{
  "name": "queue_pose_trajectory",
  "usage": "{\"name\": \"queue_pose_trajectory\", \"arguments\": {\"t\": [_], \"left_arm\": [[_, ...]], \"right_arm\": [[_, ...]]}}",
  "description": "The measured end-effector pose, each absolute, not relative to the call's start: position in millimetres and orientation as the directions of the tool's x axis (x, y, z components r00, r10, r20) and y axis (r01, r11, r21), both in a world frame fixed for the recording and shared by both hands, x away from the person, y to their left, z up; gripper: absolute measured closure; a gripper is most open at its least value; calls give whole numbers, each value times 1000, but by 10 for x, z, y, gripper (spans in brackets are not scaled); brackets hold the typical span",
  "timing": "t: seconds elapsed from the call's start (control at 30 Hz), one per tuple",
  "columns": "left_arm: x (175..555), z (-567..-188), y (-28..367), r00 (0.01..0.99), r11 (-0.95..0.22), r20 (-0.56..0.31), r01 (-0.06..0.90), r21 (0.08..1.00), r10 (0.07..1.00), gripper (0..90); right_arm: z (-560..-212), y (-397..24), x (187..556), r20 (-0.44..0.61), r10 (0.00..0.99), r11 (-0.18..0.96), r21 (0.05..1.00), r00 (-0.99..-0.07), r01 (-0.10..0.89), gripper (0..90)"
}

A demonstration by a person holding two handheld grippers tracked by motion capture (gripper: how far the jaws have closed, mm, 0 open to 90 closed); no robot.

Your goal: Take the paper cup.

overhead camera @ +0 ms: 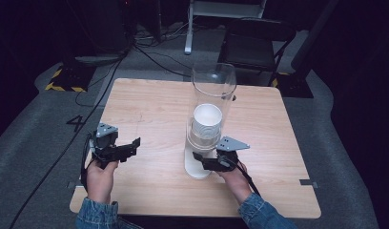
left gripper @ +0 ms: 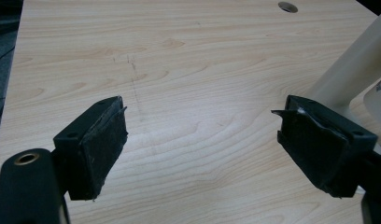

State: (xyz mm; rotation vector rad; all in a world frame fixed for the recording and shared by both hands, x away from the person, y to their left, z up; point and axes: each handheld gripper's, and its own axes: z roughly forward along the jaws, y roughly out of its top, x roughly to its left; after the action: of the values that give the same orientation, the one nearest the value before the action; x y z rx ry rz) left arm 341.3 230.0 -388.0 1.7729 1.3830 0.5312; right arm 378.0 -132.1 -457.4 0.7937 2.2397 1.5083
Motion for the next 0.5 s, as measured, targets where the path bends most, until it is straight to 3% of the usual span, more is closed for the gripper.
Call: {"name": "queue_pose_trajectory", "arguments": {"t": [0.5], "left_arm": [[3463,-3884,2273,323,-80,-151,604,793,934,156]], "right_arm": [[-4713,-1341,3745,23,618,315,908,-786,275,329]]}}
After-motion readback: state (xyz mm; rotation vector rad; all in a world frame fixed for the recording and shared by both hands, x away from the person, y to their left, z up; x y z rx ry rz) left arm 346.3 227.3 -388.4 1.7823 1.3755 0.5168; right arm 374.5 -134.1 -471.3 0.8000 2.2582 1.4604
